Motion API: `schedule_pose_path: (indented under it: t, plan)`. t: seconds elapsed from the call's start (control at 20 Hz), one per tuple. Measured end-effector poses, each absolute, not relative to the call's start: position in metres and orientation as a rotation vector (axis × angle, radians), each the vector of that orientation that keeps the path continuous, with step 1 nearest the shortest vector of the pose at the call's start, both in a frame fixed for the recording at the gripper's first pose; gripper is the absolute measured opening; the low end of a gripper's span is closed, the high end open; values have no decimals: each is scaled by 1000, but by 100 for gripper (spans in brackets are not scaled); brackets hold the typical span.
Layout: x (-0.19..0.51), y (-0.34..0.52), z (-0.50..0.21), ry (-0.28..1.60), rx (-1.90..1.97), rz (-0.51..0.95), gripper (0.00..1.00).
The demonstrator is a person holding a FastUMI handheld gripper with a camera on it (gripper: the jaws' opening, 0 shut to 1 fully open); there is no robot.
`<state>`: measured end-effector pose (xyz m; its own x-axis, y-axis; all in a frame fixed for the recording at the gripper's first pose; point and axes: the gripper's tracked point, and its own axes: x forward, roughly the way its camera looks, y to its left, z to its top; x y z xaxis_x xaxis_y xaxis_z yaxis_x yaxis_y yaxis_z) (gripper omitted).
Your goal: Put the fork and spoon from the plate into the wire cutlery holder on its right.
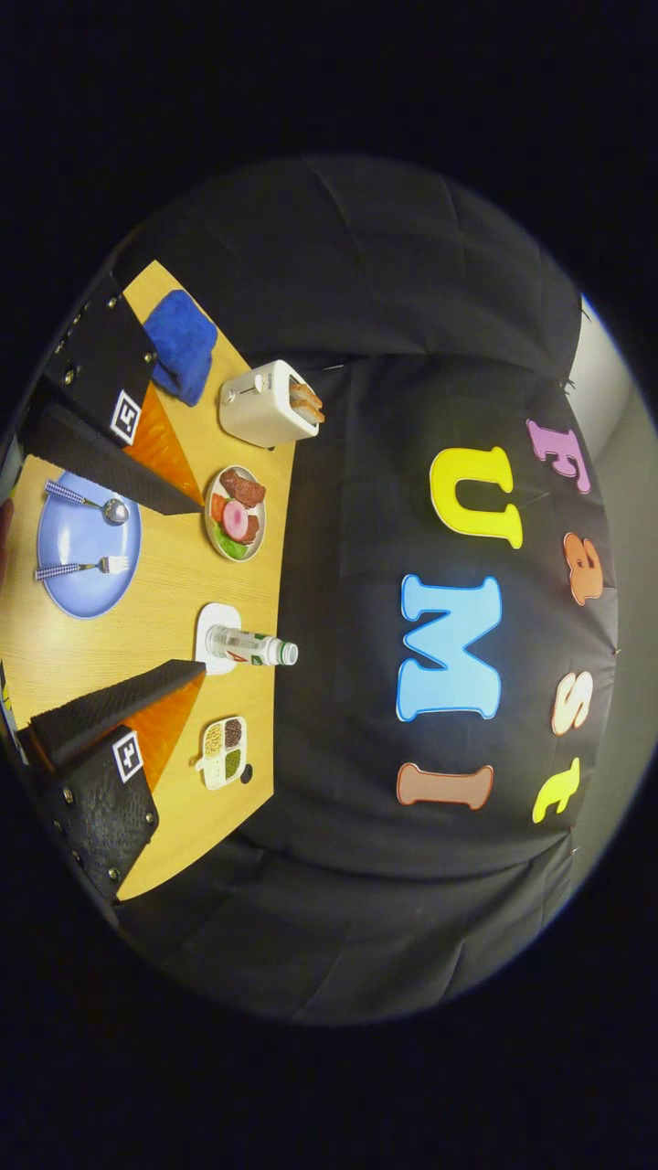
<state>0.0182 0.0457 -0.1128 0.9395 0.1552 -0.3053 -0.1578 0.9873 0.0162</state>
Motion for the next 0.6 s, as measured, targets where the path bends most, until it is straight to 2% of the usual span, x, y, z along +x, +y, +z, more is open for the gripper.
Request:
schedule_pose_path:
  t: [0.3, 0.45, 0.55, 0.6]
  plan:
    - [17, 54, -135, 370, -25, 169, 98]
    - [16, 54, -147, 417, -36, 169, 94]
    - [13, 63, -164, 470, -29, 207, 71]
    - [10, 61, -173, 504, -38, 196, 71]
